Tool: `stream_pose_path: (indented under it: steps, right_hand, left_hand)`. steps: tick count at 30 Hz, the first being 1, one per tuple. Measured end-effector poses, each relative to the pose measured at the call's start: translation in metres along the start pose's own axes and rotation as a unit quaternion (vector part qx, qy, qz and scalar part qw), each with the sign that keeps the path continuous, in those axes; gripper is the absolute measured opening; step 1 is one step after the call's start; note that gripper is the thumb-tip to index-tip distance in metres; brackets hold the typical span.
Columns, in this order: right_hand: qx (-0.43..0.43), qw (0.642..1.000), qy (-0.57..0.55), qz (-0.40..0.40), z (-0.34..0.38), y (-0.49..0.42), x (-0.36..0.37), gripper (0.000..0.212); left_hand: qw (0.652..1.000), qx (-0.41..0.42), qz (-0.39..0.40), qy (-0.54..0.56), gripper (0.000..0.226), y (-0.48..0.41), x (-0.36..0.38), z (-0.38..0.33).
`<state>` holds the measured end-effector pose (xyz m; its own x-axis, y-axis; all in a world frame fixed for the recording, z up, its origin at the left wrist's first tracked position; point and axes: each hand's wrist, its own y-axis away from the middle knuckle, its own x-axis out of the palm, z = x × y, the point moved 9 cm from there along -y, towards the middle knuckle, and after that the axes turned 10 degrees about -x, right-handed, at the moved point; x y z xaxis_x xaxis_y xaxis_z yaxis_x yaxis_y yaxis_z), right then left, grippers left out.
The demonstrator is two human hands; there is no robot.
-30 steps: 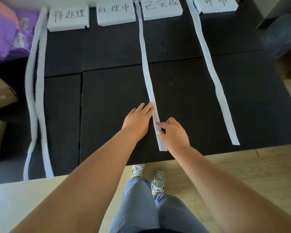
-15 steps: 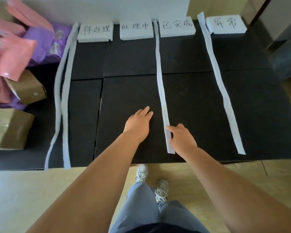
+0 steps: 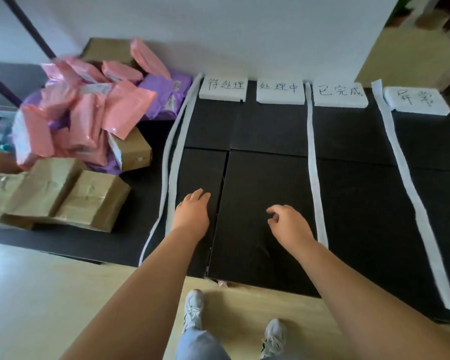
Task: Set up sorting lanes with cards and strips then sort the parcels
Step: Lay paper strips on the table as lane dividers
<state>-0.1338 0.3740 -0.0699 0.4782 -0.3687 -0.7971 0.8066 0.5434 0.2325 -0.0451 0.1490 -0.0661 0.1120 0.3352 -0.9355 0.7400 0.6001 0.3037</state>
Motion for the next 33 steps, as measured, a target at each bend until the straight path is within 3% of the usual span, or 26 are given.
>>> stream_pose_path:
  steps: [5,10,22,27,33]
  right_hand:
    - [0.013,0.999,-0.011,0.042,0.072,-0.036,0.061,0.033]
    - [0.015,0.994,-0.044,0.100,0.140,-0.060,0.129,0.037]
    - [0.080,0.981,0.071,0.163,0.183,-0.082,0.202,0.052]
    - [0.123,0.980,0.014,0.154,0.171,-0.086,0.198,0.031]
    - [0.165,0.973,-0.129,0.098,0.154,-0.086,0.167,0.011]
  left_hand:
    - [1.000,-0.028,0.002,-0.001,0.065,-0.036,-0.024,0.080]
    - [0.998,0.013,0.030,-0.048,0.057,-0.069,-0.026,0.132]
    - [0.991,0.095,0.090,-0.009,0.053,-0.095,-0.021,0.141]
    - [0.991,0.096,0.089,0.017,0.051,-0.101,-0.027,0.142]
    - [0.989,0.070,0.074,0.107,0.047,-0.105,-0.050,0.114]
